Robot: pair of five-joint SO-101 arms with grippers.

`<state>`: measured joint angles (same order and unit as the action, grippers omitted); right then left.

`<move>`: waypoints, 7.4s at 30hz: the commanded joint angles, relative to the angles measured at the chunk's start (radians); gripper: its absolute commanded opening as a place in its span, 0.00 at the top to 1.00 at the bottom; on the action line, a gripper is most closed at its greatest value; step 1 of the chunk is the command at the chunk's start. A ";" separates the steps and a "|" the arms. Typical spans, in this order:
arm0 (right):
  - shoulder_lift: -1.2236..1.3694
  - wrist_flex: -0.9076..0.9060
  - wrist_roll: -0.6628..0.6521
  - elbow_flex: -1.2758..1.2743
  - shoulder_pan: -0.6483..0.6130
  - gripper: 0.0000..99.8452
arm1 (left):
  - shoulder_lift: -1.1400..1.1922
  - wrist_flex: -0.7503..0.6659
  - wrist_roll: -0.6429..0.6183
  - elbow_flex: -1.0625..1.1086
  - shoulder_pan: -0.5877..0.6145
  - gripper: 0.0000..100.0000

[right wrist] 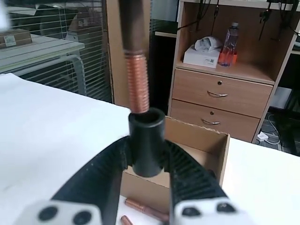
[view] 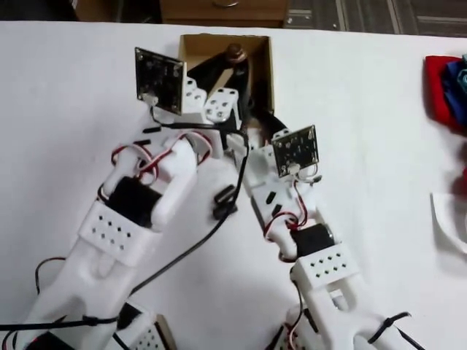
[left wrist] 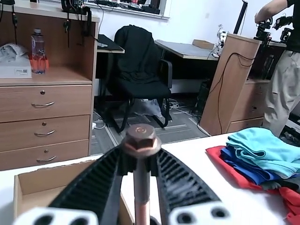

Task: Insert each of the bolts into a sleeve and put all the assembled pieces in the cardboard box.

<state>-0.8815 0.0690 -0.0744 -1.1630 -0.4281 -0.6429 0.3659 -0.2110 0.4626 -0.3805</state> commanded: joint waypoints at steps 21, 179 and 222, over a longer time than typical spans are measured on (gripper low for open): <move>-0.004 0.024 -0.009 0.011 -0.010 0.98 | 0.002 0.015 -0.078 0.056 -0.054 0.97; 1.264 -1.684 0.040 1.631 0.008 0.96 | 0.643 0.164 0.390 0.217 0.597 0.88; 1.354 -1.360 -0.180 1.249 -0.128 0.83 | 0.643 0.163 0.184 0.189 0.747 0.88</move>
<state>0.4534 -1.2996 -0.2417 0.0844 -0.5524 0.0000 0.5455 0.0422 0.7035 0.3099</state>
